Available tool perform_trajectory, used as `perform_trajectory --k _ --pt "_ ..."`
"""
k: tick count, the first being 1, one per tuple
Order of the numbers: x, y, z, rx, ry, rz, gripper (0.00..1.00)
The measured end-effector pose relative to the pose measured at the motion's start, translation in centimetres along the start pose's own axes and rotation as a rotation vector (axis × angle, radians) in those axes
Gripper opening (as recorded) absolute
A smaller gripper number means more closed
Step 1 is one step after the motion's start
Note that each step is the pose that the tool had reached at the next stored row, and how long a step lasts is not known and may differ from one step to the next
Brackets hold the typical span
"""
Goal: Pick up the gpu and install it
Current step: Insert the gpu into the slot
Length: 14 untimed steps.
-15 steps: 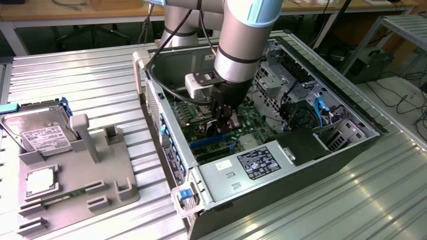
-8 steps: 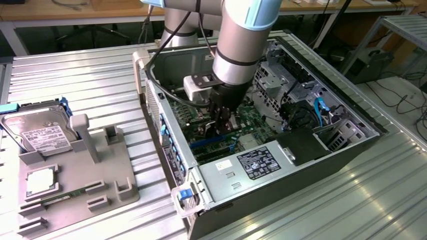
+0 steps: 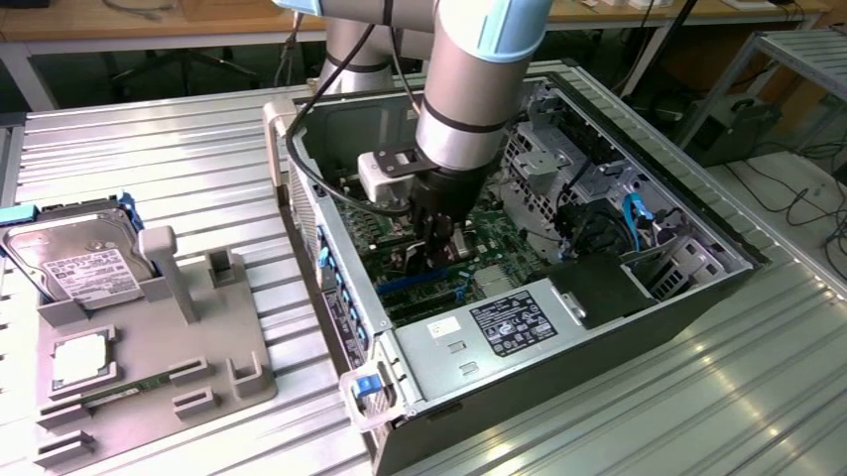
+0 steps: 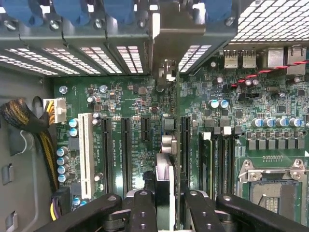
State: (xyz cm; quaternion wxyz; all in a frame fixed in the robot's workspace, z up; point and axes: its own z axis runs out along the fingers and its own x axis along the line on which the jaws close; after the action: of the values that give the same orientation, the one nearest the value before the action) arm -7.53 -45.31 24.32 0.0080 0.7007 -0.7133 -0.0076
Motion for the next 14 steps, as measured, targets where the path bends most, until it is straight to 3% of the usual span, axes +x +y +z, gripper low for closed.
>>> perform_trajectory --k 5,8,11,14 --pt "-0.01 -0.19 0.18 -0.0036 -0.0001 0.000 0.27" --pt "-0.01 -0.60 0.33 -0.0107 0.0003 0.000 0.27" --pt "-0.01 -0.64 0.35 -0.0116 -0.0006 0.000 0.27" --pt "-0.01 -0.88 0.35 -0.0168 -0.0020 0.000 0.27"
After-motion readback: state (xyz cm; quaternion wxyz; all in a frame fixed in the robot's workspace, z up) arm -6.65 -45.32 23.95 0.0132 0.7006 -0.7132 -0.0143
